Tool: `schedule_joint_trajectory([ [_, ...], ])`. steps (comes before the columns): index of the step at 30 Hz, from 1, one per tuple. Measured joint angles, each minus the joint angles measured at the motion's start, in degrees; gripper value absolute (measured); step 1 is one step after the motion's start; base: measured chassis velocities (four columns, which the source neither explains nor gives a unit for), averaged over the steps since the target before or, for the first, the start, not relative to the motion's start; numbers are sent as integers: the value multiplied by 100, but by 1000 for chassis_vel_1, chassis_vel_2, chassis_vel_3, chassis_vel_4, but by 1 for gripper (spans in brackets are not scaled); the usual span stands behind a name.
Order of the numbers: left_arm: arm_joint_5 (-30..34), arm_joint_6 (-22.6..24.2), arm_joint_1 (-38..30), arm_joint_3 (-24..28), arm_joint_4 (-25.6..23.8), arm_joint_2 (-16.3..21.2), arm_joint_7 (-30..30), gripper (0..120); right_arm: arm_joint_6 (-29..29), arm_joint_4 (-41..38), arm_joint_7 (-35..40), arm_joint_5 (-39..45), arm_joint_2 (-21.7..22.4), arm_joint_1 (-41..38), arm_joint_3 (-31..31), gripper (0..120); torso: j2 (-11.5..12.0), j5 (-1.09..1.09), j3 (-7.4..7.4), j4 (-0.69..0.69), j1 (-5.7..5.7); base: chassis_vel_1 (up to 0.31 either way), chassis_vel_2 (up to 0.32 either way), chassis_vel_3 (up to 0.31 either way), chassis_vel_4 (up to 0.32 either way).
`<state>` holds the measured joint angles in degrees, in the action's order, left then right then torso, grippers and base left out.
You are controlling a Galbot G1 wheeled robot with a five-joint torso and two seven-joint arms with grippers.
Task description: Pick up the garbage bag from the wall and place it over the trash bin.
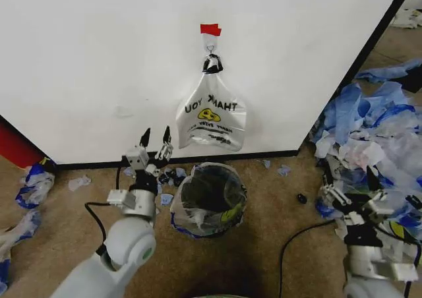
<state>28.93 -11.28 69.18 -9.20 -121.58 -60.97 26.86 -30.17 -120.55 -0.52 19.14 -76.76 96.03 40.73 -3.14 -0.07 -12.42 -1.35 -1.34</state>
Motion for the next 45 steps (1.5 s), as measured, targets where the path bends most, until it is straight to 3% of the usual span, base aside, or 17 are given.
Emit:
schedule_joint_trajectory([
  [5,-53,-73,237,-79,-44,-65,-24,100,-33,22,-113,84,47,-121,-149,100,0,0,-1,1,0,0,0,0,0],
  [45,-13,-73,293,-187,-160,42,-17,100,42,12,-152,209,129,-173,-200,100,1,0,-1,0,-1,0,0,0,0],
])
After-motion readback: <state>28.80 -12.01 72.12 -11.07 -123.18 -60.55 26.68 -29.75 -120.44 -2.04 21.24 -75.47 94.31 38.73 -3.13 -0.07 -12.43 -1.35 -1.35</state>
